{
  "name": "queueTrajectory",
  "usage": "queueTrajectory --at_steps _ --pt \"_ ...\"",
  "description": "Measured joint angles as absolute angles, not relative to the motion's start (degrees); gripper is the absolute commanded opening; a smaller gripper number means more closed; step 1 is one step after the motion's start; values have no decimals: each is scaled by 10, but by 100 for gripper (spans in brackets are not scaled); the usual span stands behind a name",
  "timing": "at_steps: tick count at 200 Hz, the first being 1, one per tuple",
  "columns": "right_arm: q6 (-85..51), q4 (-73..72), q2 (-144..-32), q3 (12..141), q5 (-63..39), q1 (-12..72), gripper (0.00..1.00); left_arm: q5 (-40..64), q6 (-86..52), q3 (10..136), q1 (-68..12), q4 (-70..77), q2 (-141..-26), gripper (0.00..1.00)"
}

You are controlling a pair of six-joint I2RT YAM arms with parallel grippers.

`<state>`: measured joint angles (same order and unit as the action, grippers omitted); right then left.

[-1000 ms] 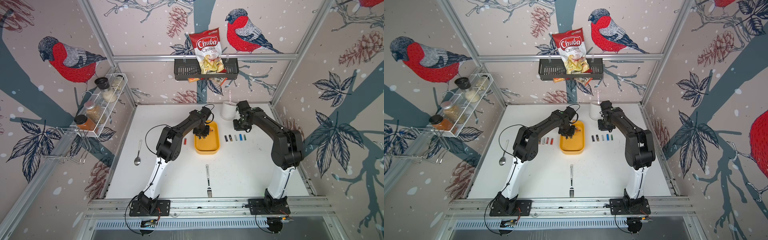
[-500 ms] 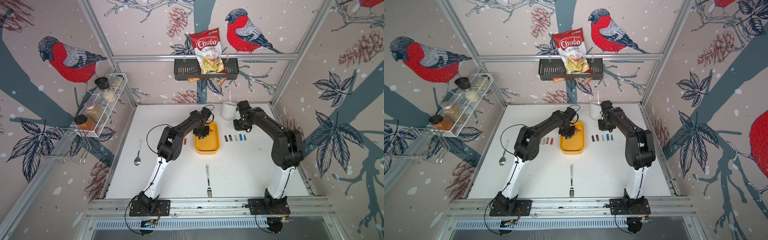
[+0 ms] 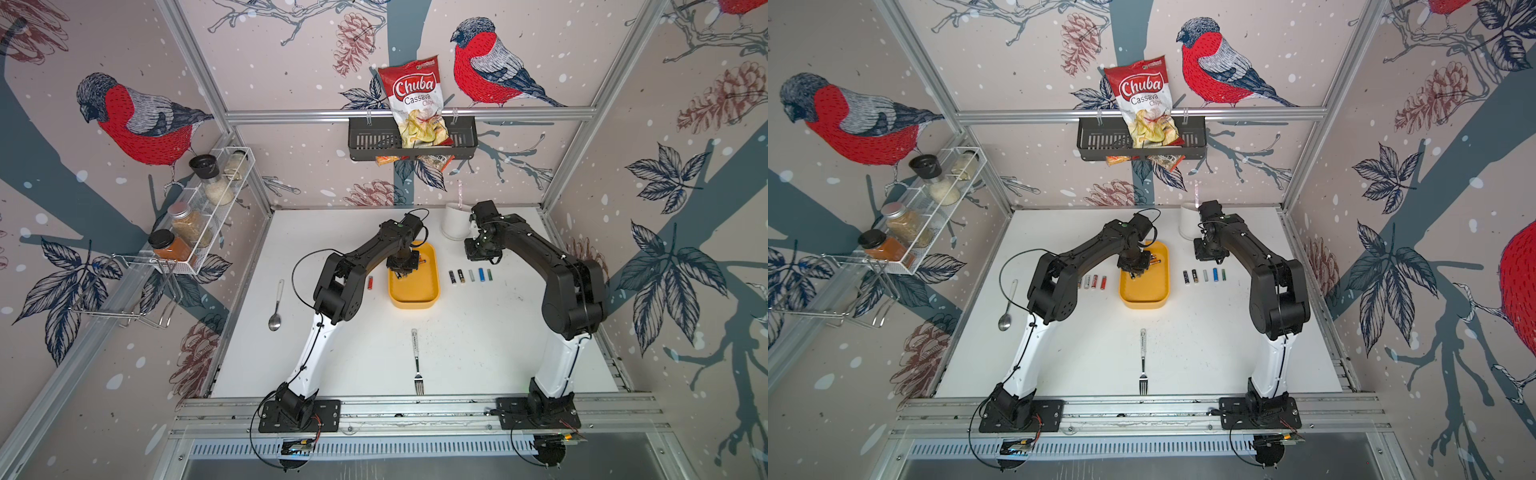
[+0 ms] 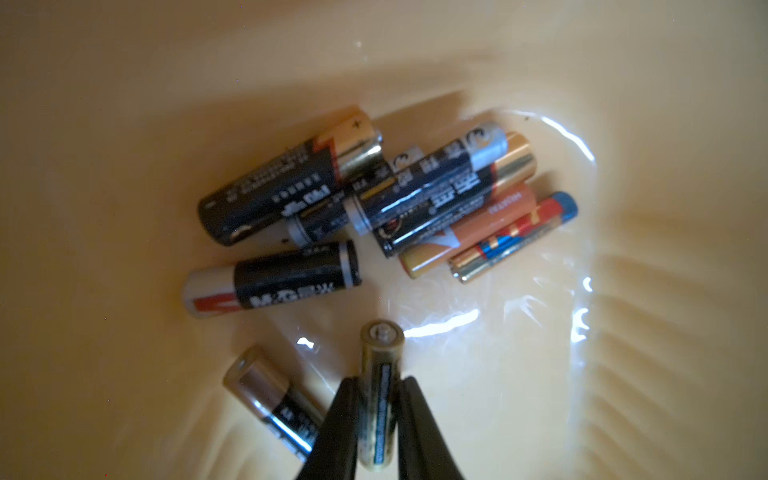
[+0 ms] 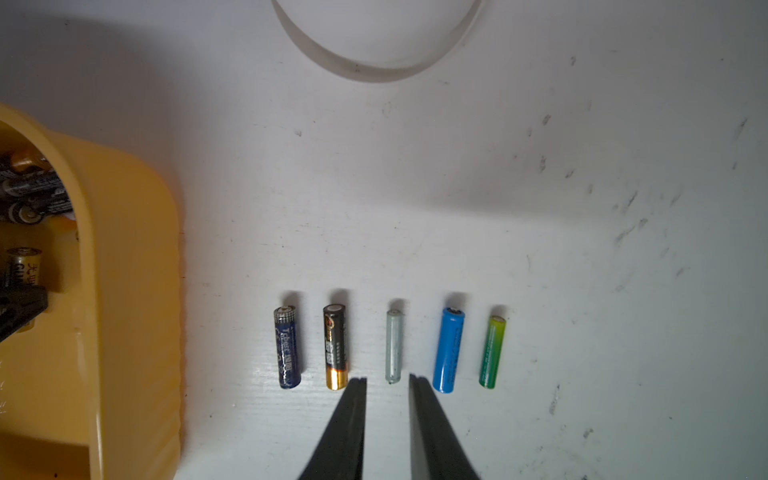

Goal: Take the batteries out of the storage box
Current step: Pick up the battery from the storage box, then place the battery at the center of the board.

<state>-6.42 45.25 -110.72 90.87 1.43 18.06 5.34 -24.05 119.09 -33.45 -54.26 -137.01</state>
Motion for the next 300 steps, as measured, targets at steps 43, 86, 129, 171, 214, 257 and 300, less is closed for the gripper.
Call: queueTrajectory --at_steps 43,86,129,171,214,257,300 --pt "-65 455 -1108 928 14 190 25 60 -241 1191 -333 -543 -1352 20" --pt "-74 456 -1116 953 14 202 25 75 -242 1173 -319 -535 -1313 20" --pt "-77 466 -1129 981 10 218 25 88 -242 1120 -290 -515 -1255 20" --pt "-81 474 -1150 1018 4 238 25 89 -242 1035 -248 -498 -1177 20" --pt "-89 486 -1180 1061 -3 261 25 85 -230 934 -192 -485 -1098 20" --pt "-90 498 -1197 1086 -3 271 25 74 -207 840 -121 -469 -1034 20" --pt "-91 511 -1206 1095 -1 279 25 63 -178 776 -68 -449 -1016 20"
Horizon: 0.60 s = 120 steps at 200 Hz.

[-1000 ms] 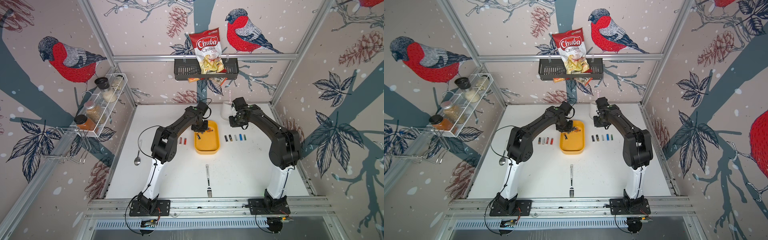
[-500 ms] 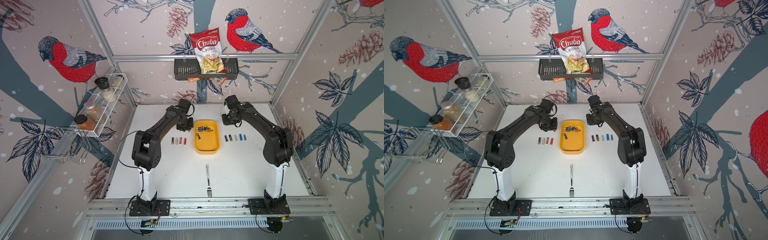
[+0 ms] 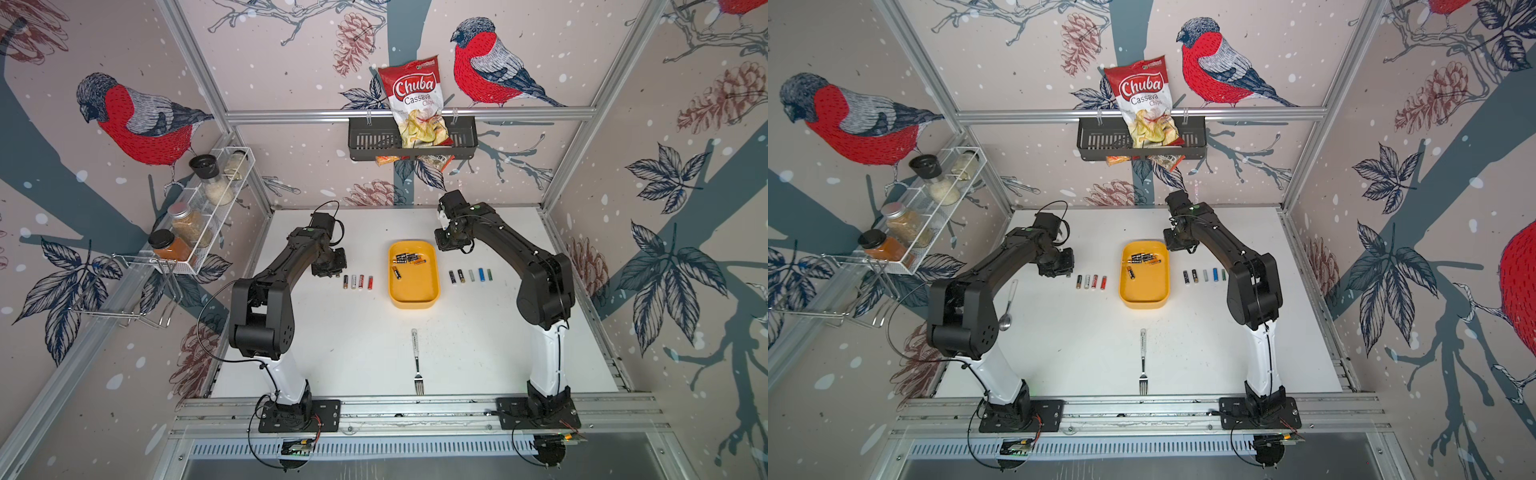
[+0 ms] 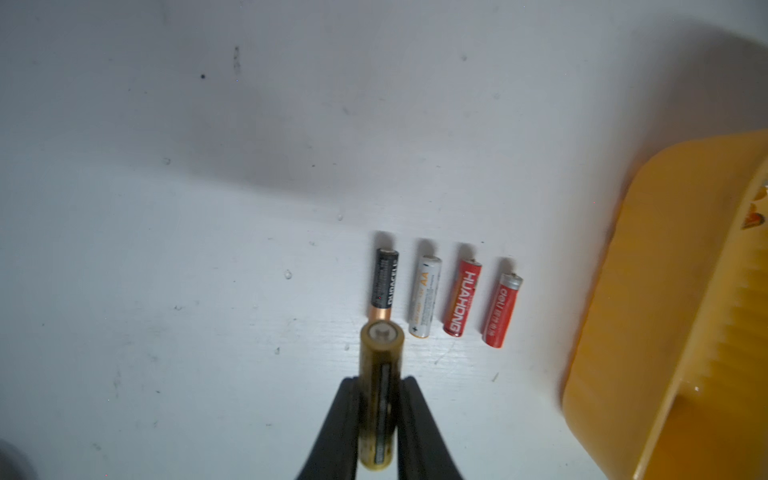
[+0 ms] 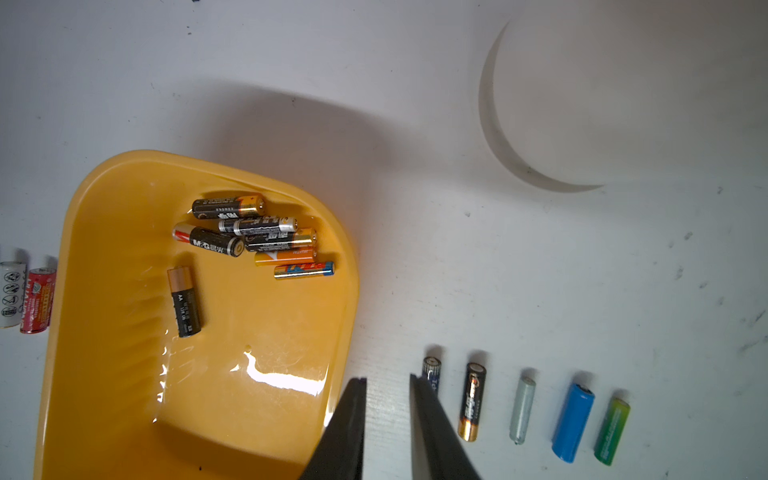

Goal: Take the batteries out of the storage box
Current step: Place the battery at the center of the board.

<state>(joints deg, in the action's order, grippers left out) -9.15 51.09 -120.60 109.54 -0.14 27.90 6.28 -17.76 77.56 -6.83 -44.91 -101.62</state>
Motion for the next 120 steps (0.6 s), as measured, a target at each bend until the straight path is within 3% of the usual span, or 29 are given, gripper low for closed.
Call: queueTrajectory --at_steps 120 --pt "-94 531 -1209 1106 16 281 25 62 -135 736 -48 -391 -1084 20"
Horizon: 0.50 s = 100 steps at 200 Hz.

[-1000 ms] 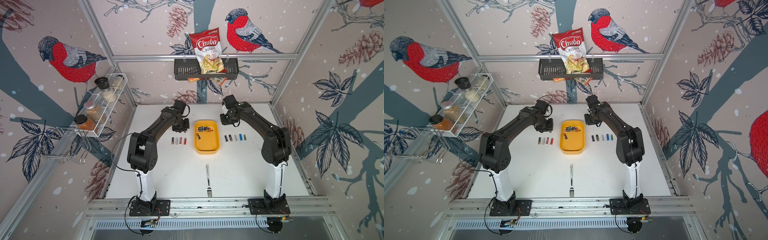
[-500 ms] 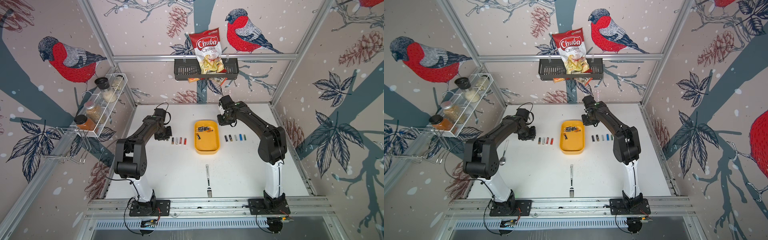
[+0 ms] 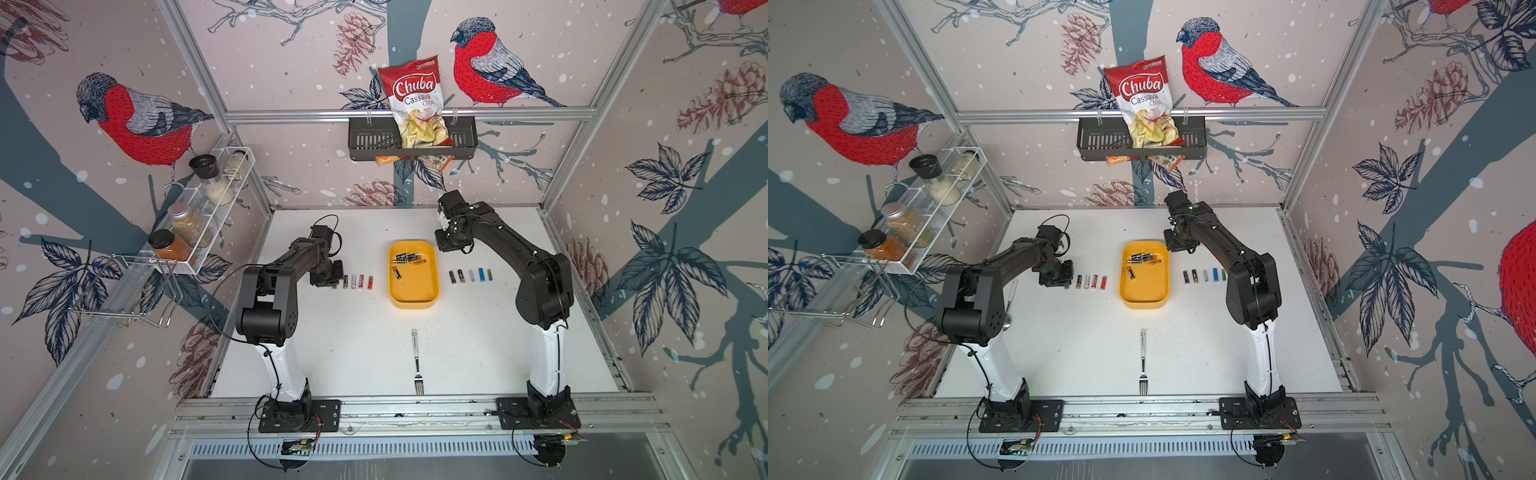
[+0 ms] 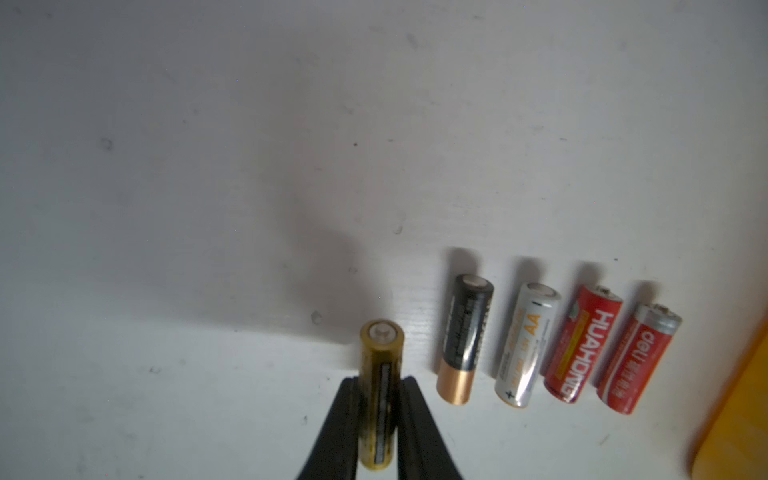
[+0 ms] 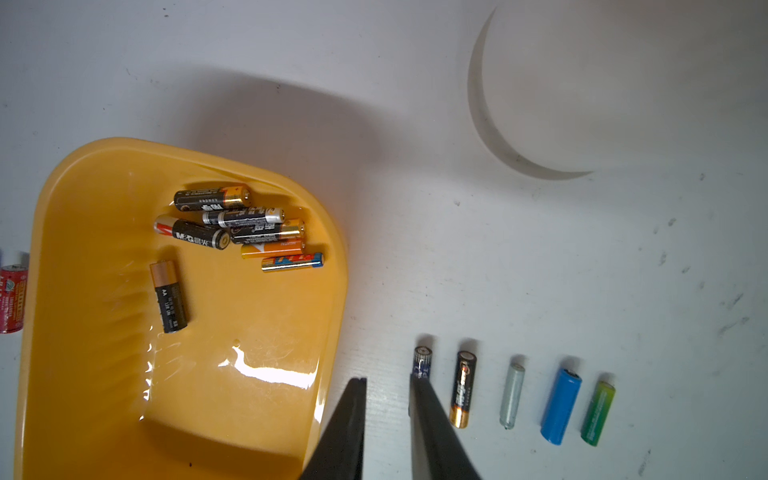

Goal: Take the batteries out of the storage box
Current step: Place the battery at the center of the board.

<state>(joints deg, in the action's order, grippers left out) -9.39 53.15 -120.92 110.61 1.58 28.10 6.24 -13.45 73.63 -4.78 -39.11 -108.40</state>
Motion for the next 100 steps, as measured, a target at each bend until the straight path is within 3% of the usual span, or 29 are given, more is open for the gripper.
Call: queueTrajectory --at_steps 100 --pt "-94 532 -1212 1107 21 281 25 73 -131 742 -47 -380 -1108 20"
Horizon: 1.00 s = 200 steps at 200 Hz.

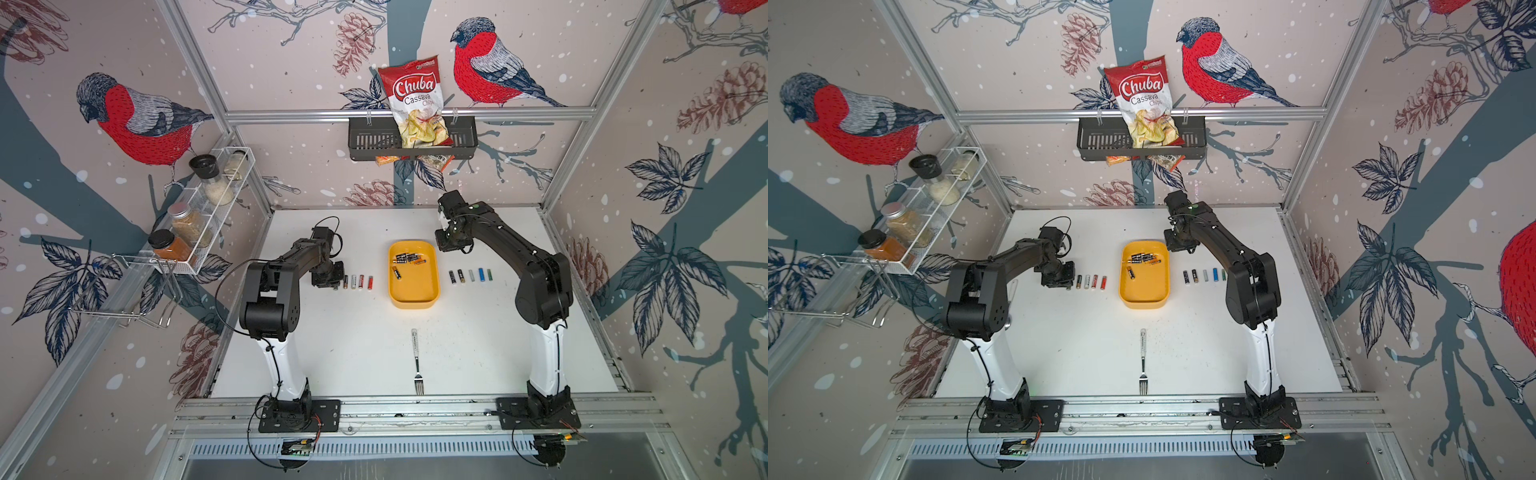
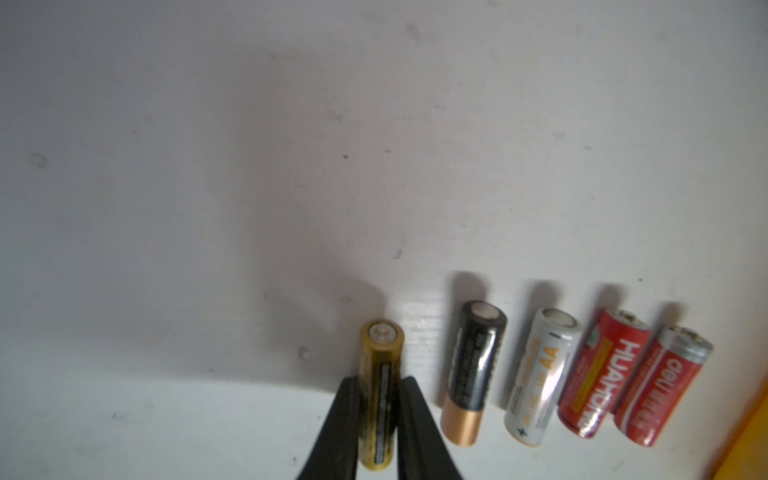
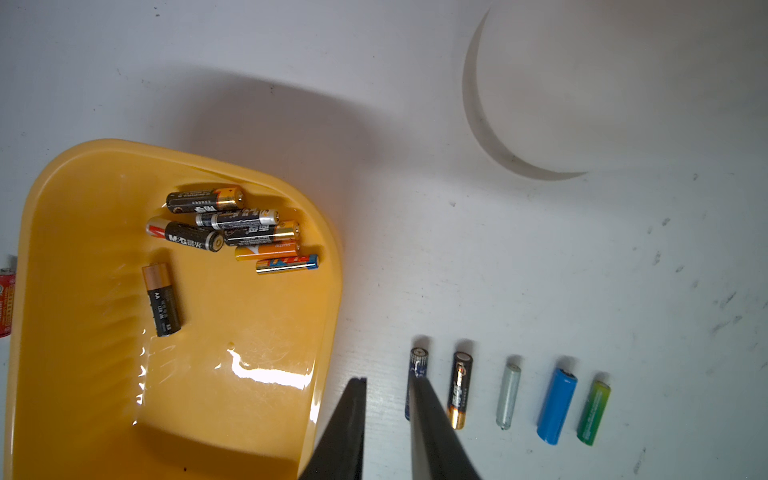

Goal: Take the batteries out of the storage box
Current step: Place the battery at the center of the board.

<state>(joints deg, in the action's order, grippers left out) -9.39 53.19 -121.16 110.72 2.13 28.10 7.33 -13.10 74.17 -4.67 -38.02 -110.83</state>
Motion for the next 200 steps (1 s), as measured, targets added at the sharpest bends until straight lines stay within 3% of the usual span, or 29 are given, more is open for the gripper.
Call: queueTrajectory --at_steps 200 --pt "-94 532 -1212 1100 23 279 27 75 -131 746 -47 -374 -1115 25"
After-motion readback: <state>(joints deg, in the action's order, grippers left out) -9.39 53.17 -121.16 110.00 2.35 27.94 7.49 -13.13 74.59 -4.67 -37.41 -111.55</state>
